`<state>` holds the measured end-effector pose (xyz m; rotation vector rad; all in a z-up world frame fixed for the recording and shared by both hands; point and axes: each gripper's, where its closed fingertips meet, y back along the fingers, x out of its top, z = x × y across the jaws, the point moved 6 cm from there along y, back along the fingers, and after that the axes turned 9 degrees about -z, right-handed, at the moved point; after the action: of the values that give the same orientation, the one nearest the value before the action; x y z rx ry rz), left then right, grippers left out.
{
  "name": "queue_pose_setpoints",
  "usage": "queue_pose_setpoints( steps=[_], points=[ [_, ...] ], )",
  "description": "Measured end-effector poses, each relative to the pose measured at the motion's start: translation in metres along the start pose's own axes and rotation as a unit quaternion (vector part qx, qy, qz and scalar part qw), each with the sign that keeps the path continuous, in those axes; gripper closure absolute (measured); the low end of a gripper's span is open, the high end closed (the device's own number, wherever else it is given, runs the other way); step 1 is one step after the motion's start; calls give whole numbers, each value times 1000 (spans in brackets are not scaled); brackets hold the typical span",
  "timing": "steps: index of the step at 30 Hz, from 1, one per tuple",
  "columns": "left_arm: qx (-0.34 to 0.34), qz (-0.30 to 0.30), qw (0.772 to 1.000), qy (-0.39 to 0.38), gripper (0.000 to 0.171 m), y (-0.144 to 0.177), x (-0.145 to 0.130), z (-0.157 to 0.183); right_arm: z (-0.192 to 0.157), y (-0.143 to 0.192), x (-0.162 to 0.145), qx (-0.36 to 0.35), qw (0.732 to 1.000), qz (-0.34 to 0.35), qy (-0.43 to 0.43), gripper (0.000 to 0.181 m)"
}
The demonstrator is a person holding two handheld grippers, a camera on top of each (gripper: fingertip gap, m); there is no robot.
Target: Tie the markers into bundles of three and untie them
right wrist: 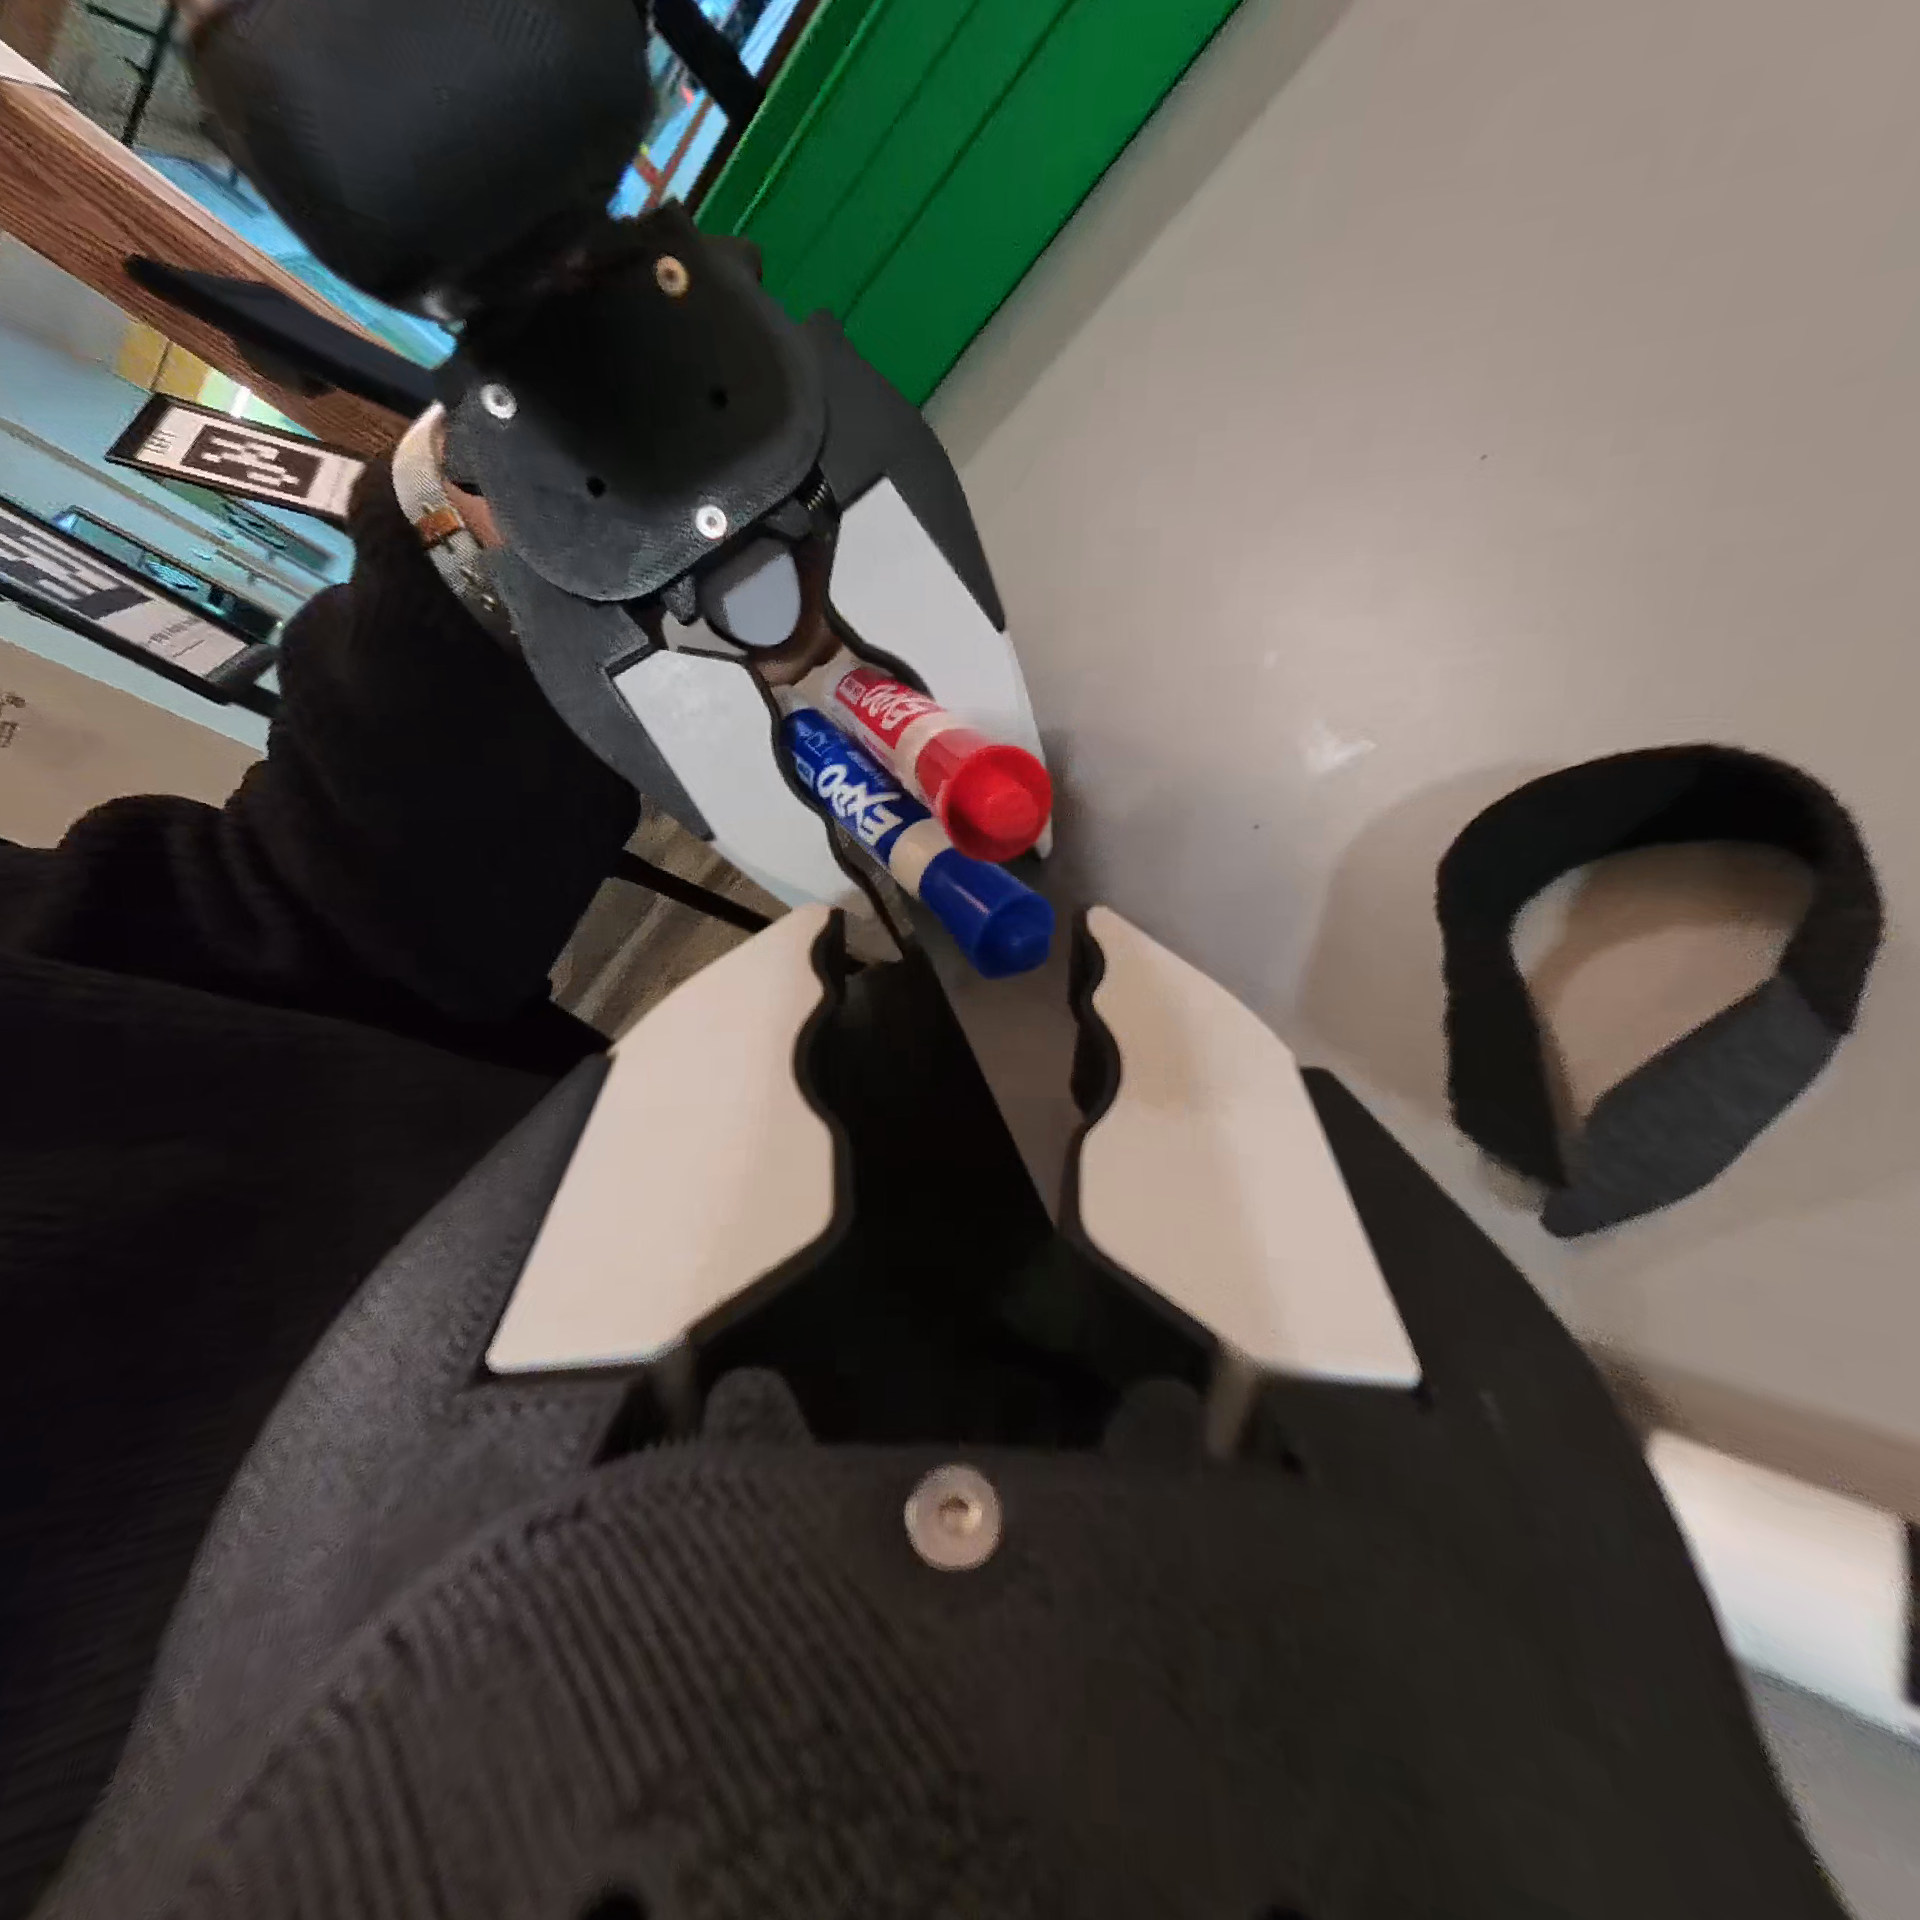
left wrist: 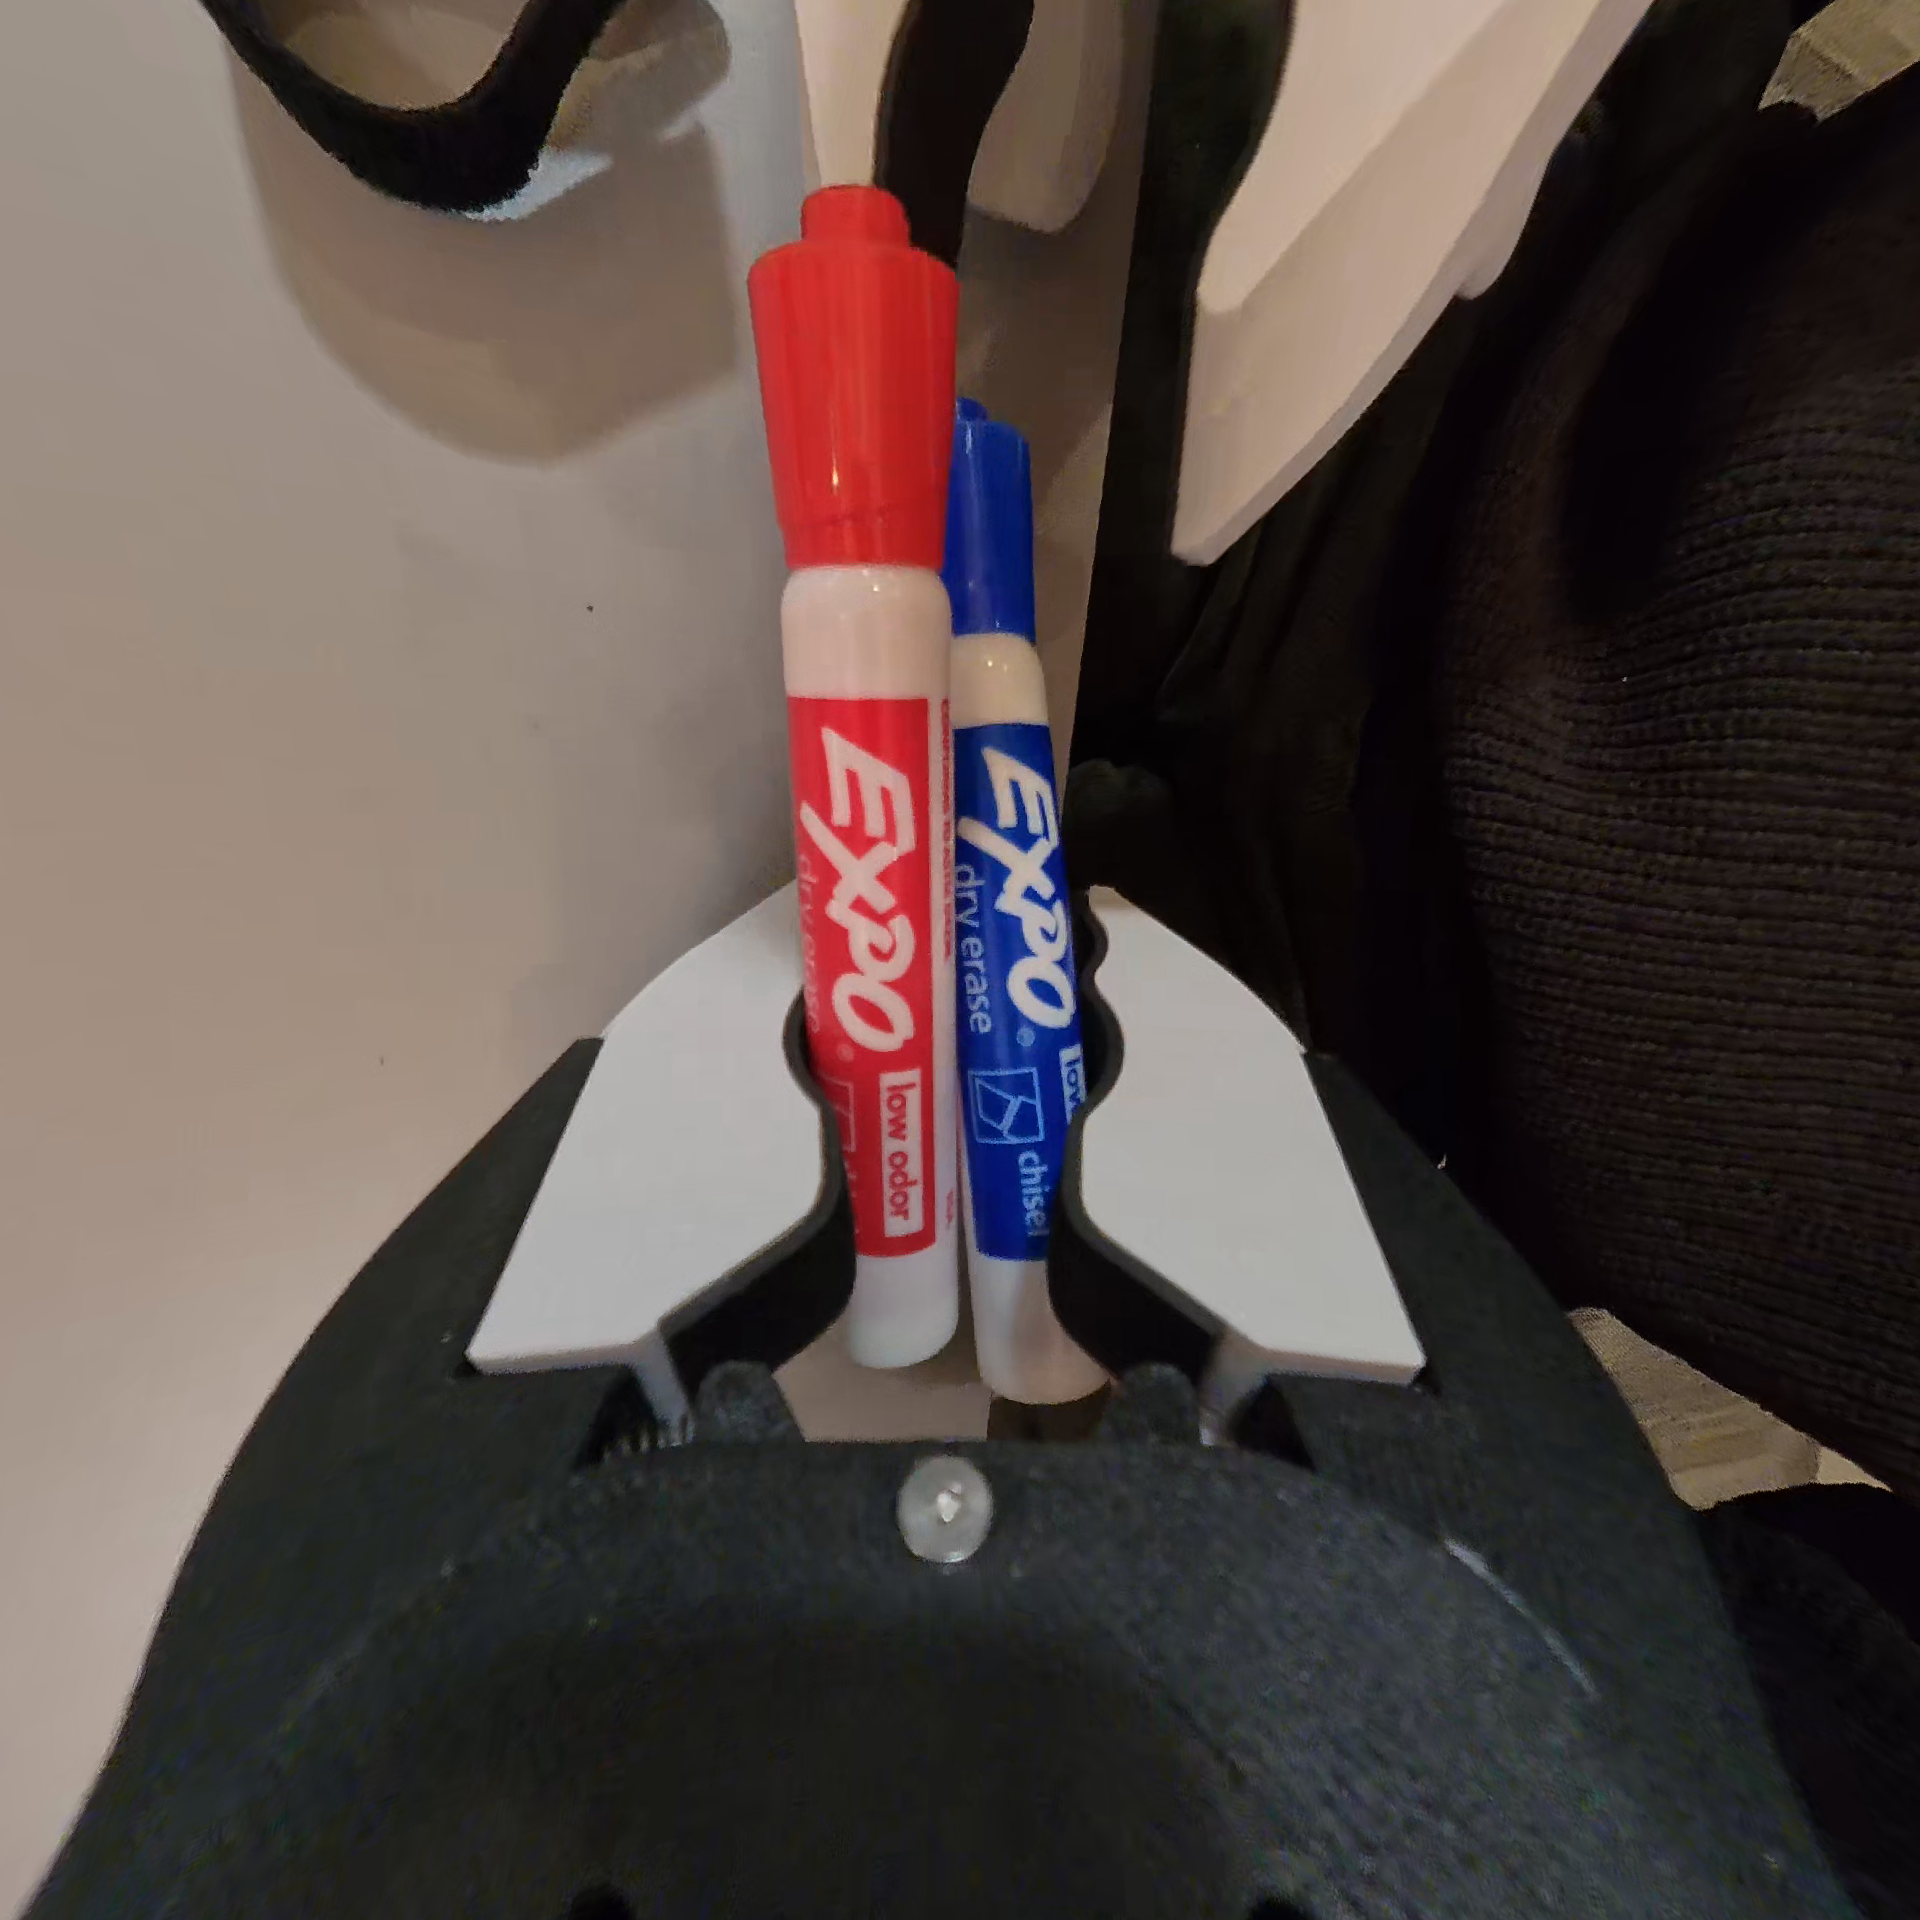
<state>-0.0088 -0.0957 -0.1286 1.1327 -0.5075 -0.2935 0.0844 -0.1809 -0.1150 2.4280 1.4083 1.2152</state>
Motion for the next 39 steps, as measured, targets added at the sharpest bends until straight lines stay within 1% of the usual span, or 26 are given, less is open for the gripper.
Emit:
queue_pose_setpoints(
  steps=[3, 6, 9, 12, 15, 20, 24, 27, 31, 33, 36, 39],
  points=[
    [4, -5, 1000, 0, 127, 0, 1, 0, 1, -6, -5, -5, 1000, -27, 3, 141],
    [8, -7, 1000, -1, 127, 0, 1, 1, -1, -9, -5, -12, 999, -31, 9, 144],
    [9, -8, 1000, 1, 126, 0, 1, 1, -1, -4, -1, -6, 1000, -11, 0, 153],
    [11, -9, 1000, 0, 127, -1, 1, 2, -2, 1, 2, 28, 999, 15, -24, 160],
    [12, -9, 1000, -3, 127, -1, 1, 1, -2, 0, 1, 33, 999, 10, -31, 159],
    [10, -5, 1000, -2, 126, -1, 1, 1, -8, 1, 5, 30, 999, 24, -3, 156],
    [20, -14, 1000, -5, 126, -1, 2, 2, -11, 3, 8, 48, 998, 39, -5, 159],
    [28, -15, 999, -16, 126, -2, 3, 3, -12, 2, 7, 56, 998, 38, -9, 157],
    [48, 6, 998, -29, 127, -5, 9, 2, -13, -1, 7, 56, 998, 41, -13, 145],
    [73, 25, 997, -26, 127, -6, 11, -1, -12, 0, 9, 56, 997, 53, -18, 141],
    [88, 64, 994, 10, 126, -8, 11, 0, -11, 4, 14, 63, 993, 92, -39, 139],
    [97, 87, 990, 48, 127, -9, 13, 1, -8, 8, 19, 78, 984, 138, -77, 139]
  ],
)
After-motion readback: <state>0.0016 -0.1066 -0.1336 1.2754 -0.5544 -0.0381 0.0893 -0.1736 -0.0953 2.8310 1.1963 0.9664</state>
